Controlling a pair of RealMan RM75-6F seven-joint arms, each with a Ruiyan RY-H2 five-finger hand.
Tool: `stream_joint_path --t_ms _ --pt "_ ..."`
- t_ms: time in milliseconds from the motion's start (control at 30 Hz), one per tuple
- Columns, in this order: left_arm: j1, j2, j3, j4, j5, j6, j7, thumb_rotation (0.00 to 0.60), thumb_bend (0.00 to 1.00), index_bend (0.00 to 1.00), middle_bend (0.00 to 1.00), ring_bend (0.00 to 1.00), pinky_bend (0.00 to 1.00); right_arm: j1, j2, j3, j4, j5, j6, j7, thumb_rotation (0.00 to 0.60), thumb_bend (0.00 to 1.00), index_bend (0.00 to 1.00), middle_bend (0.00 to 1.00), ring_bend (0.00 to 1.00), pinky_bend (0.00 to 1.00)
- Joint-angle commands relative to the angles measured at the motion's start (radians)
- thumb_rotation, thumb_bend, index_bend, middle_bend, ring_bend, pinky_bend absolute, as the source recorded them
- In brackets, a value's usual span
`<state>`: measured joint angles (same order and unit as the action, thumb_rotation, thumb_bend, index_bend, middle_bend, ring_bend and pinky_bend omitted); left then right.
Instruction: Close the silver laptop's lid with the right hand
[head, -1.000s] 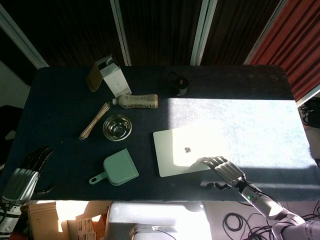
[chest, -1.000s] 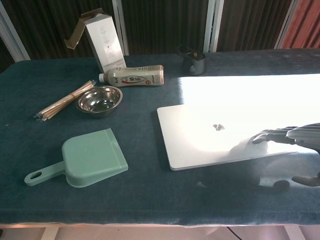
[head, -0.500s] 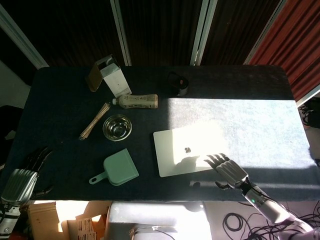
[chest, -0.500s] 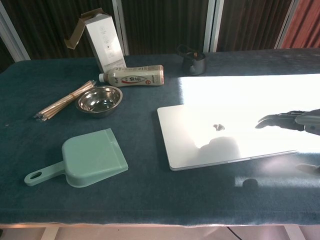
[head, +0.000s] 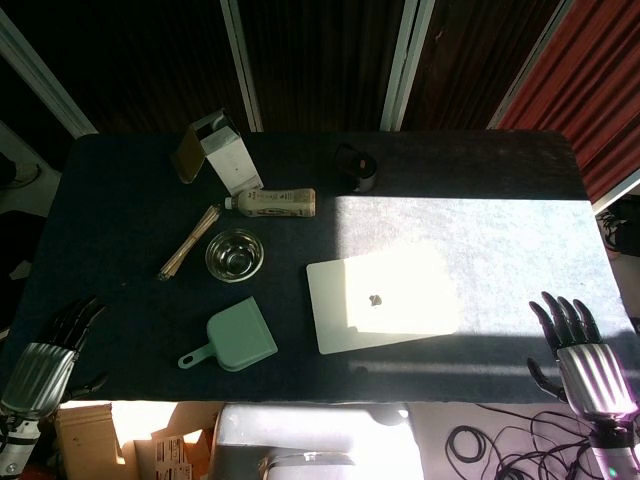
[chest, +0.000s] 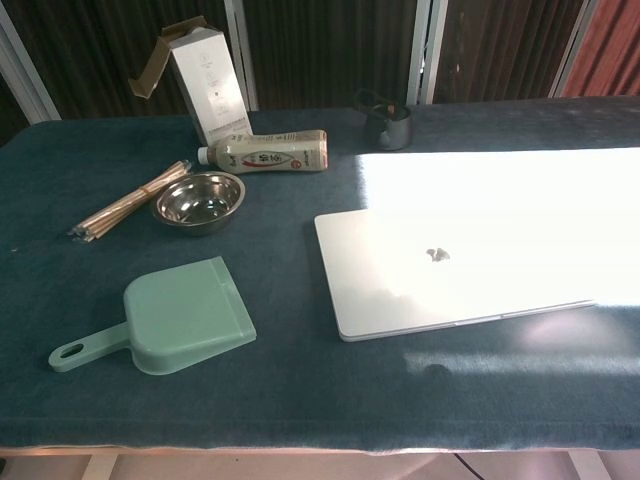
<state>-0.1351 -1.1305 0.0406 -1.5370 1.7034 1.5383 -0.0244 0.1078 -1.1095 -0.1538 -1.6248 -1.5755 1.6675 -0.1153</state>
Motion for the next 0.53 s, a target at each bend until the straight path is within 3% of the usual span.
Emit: stream_joint_path --t_ms 33,533 --pt "0.001 -0.005 0.001 0.006 0.008 0.008 0.002 0.6 0.03 0.0 0.02 0.0 0.13 -0.041 -0.019 0.02 0.058 0.013 0.015 0.051 0.6 0.3 0.0 0.0 0.0 0.0" --pt "0.011 -0.007 0.002 0.013 0.013 0.024 -0.005 0.6 0.03 0.0 0.01 0.0 0.13 -0.057 -0.018 0.058 0.058 -0.009 -0.041 0.037 0.6 0.3 0.0 0.0 0.0 0.0"
